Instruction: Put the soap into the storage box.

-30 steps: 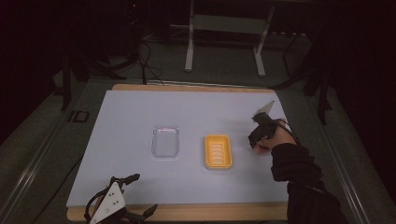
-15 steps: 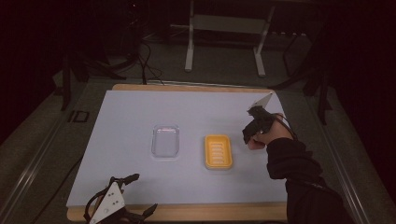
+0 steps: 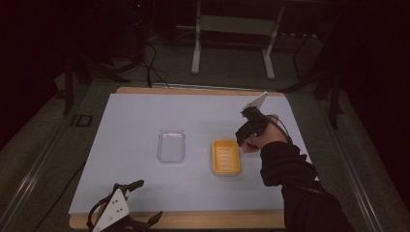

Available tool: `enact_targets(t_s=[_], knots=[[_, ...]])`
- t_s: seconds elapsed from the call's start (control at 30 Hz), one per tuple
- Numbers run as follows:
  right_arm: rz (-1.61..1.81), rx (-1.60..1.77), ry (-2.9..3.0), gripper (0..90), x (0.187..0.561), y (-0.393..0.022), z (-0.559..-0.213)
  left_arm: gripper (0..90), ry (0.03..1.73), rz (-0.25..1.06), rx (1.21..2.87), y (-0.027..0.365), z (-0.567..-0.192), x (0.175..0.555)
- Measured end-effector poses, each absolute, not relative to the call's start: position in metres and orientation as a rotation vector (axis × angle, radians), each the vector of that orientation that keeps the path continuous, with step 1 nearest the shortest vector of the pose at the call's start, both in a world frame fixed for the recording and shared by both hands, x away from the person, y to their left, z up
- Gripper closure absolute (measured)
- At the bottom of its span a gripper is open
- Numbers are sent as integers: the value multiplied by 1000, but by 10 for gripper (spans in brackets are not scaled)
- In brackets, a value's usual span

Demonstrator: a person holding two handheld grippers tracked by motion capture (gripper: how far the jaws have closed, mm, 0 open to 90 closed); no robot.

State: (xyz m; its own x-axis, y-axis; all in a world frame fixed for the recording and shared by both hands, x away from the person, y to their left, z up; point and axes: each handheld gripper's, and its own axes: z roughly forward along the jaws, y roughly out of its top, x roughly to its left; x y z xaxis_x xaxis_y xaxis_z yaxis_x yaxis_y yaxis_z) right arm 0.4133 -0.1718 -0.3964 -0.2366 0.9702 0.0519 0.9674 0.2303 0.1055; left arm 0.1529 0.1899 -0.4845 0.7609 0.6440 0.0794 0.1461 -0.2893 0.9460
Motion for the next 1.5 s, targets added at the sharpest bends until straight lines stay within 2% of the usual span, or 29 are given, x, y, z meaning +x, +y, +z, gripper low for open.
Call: enact_targets(t_s=[0.4, 0.7, 1.5], knots=[[203, 1915, 2480, 375, 408, -148, -404, 2, 612, 548, 1826, 190, -484, 152], [260, 1985, 2461, 374, 406, -129, -427, 3, 611, 551, 1832, 189, -485, 153], [203, 2045, 2384, 374, 404, -114, -478, 2, 603, 535, 1820, 190, -484, 151]])
